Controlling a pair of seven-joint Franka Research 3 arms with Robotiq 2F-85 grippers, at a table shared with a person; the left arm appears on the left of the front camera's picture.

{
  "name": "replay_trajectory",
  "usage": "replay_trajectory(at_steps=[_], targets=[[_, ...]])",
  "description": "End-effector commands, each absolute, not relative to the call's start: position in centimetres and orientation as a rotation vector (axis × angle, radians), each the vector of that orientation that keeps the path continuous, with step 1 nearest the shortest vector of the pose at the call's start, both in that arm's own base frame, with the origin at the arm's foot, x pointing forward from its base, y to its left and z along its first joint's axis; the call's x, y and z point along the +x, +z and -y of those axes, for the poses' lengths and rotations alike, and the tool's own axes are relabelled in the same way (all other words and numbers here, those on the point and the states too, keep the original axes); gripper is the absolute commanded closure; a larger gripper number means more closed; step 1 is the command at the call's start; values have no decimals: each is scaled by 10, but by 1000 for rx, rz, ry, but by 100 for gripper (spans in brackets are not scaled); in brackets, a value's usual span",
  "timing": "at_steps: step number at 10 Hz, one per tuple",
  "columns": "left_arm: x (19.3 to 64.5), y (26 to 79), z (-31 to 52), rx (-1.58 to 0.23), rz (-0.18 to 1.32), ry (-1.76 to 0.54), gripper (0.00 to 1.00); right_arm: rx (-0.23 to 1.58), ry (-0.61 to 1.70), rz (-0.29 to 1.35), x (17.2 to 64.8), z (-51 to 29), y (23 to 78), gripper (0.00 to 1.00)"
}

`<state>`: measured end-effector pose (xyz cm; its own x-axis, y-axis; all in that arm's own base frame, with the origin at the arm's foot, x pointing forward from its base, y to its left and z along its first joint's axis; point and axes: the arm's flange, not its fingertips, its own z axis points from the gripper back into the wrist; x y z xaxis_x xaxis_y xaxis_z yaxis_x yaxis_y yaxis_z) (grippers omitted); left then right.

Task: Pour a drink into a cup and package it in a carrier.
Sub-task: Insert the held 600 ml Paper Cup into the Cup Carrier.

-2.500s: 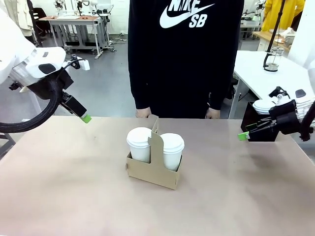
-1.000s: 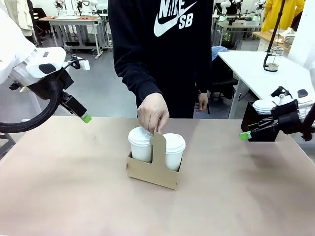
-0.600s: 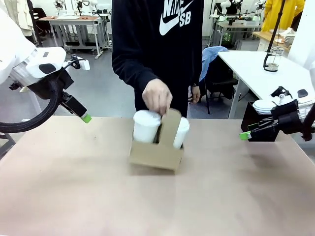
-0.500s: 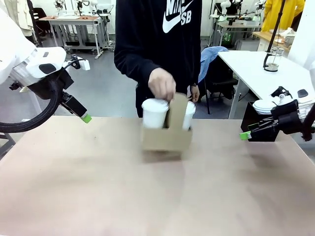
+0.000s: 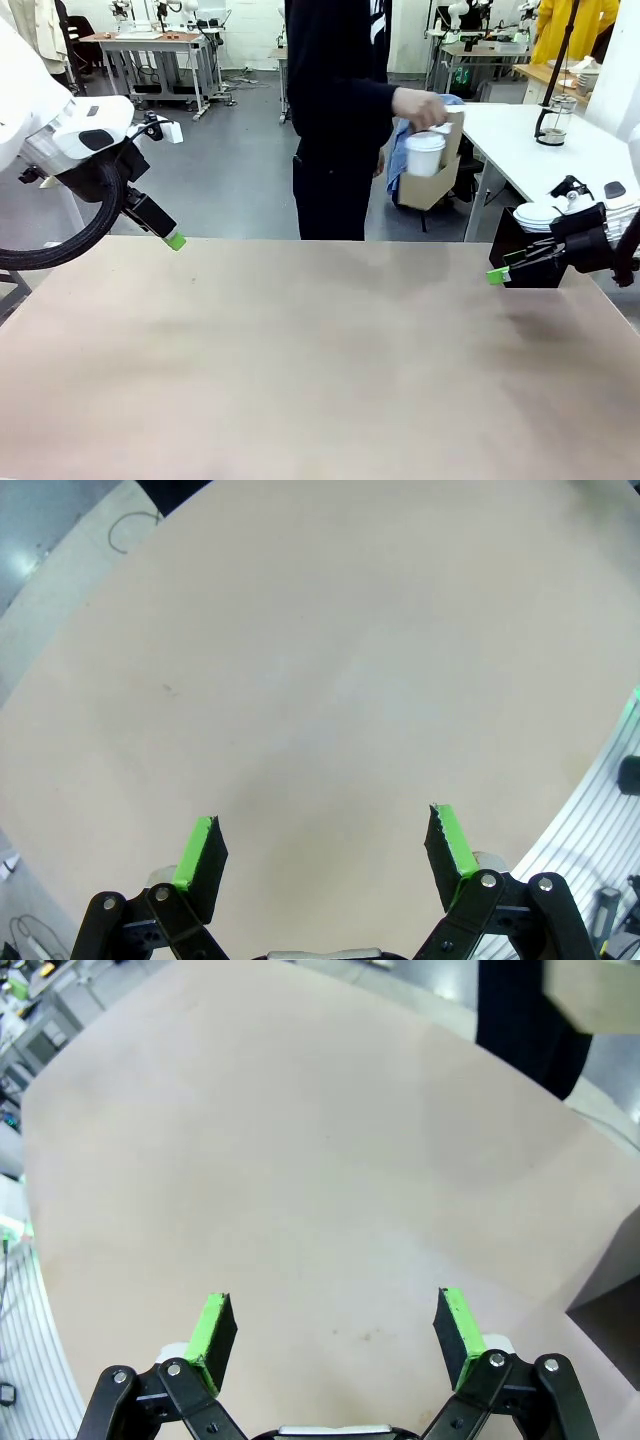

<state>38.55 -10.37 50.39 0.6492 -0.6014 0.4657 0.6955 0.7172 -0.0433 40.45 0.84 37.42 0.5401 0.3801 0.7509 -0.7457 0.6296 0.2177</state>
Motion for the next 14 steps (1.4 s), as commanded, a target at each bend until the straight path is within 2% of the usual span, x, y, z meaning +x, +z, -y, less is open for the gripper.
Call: replay_trajectory(at_steps=[1, 14], targets=[[385, 506, 104, -220, 436, -732, 0, 553, 715, 721, 405, -8, 374, 0], [385, 506, 104, -220, 436, -732, 0, 553, 715, 721, 405, -8, 374, 0]])
